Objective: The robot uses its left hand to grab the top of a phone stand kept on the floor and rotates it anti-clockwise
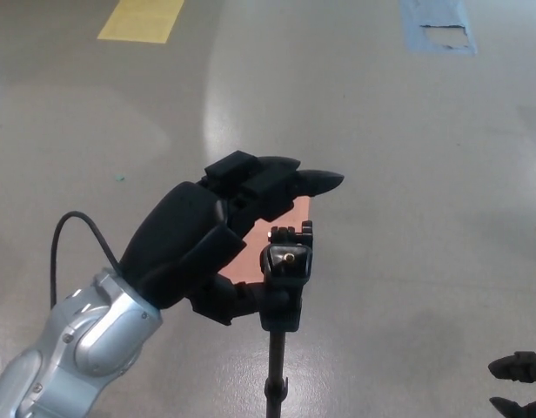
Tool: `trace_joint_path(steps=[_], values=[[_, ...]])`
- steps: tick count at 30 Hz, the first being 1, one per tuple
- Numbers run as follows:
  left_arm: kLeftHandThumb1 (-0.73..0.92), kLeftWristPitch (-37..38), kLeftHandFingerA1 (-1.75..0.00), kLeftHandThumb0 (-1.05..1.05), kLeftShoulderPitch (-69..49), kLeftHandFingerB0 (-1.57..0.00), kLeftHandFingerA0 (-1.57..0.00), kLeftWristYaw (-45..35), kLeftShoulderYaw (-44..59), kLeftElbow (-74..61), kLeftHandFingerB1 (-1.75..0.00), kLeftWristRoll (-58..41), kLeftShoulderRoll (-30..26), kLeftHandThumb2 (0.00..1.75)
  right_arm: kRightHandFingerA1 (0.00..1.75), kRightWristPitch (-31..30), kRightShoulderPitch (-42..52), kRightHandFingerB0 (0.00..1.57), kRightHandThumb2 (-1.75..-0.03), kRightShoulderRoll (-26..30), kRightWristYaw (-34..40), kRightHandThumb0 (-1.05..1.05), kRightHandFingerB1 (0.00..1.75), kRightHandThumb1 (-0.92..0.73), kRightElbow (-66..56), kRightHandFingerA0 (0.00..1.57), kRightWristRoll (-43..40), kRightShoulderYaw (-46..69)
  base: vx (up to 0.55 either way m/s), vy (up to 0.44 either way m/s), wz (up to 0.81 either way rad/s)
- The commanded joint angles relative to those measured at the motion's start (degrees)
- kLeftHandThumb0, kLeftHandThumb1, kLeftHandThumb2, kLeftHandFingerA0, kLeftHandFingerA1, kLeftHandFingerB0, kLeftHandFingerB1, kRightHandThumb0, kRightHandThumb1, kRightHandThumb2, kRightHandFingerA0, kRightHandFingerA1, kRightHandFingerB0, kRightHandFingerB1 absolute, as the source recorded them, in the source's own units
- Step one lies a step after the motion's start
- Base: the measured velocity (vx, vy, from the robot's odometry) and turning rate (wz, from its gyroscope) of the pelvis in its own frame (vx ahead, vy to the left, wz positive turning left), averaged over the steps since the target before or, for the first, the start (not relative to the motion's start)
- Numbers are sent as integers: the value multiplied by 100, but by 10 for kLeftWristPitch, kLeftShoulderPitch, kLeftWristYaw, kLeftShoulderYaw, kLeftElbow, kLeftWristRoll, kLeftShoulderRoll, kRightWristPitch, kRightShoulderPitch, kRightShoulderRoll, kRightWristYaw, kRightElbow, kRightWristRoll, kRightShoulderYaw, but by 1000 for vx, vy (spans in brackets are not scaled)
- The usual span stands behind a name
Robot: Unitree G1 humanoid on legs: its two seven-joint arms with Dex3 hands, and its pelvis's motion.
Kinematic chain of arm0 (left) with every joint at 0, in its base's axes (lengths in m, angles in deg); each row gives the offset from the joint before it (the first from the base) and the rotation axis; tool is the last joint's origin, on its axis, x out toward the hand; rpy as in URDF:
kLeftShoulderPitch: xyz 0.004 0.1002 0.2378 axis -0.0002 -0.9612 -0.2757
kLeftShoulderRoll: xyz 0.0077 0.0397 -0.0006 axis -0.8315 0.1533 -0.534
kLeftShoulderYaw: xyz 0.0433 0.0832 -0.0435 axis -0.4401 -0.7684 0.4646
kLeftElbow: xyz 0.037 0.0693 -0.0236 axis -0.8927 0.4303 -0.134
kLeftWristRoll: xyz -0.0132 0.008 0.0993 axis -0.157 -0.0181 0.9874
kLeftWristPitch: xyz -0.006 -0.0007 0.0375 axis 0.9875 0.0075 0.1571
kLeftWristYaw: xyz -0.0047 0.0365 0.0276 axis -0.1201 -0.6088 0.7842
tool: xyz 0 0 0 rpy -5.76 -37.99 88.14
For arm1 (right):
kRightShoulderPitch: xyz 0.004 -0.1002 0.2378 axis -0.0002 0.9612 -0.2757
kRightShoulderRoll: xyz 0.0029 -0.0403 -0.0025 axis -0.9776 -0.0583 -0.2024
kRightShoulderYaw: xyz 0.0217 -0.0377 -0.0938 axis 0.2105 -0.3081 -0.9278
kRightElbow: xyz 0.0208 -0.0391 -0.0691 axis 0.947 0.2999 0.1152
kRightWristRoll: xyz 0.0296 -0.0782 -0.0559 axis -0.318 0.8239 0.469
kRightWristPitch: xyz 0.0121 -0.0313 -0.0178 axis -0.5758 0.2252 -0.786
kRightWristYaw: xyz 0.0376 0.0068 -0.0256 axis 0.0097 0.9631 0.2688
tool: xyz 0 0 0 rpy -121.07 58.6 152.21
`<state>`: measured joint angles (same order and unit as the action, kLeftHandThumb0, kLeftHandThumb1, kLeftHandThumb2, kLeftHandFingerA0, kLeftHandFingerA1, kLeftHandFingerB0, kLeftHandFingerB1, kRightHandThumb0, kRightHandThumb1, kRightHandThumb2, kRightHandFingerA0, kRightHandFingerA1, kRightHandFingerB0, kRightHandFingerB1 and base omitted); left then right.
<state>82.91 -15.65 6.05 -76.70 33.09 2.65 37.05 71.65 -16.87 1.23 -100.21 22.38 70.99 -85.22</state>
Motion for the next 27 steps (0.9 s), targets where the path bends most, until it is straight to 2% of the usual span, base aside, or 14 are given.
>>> trace_joint_path(steps=[1,10,11,16,17,22,23,27], values=[[24,0,-52,-20,1,-13,-12,0,-5,-4,-51,15,1,82,46,-7,-7,14,-79,7,-1,-47,36,-69,3,34,2,1,0,0,0],[24,1,-52,-20,1,-13,-13,6,-16,1,-51,34,4,82,46,-6,-9,13,-79,9,-5,-46,36,-70,3,34,3,-1,0,0,0],[42,0,-32,-37,-1,-32,-30,7,-18,2,-32,38,5,53,46,-5,-9,13,-79,9,-7,-47,36,-70,4,32,3,-1,0,0,0],[43,0,-32,-36,-4,-33,-30,12,-20,2,-33,42,7,53,46,-5,-8,13,-79,9,-6,-46,36,-70,4,33,3,-1,0,0,0],[60,-6,-44,-21,-4,-56,-70,10,-21,1,-37,46,7,58,45,-5,-9,13,-79,9,-6,-46,36,-70,4,31,3,-1,0,0,0],[60,-14,-44,-21,-4,-56,-70,6,-23,-1,-37,52,8,58,45,-6,-9,13,-79,9,-6,-46,36,-70,5,31,3,-1,0,0,0],[59,-18,-96,-18,-4,-90,-93,10,-23,-2,-48,61,8,57,47,-7,-10,12,-79,8,-6,-47,36,-69,5,34,3,-1,0,0,0],[58,-21,-98,-19,-4,-91,-92,19,-21,-3,-49,76,9,57,47,-8,-12,12,-79,8,-8,-47,36,-70,6,34,2,0,0,0,0]])
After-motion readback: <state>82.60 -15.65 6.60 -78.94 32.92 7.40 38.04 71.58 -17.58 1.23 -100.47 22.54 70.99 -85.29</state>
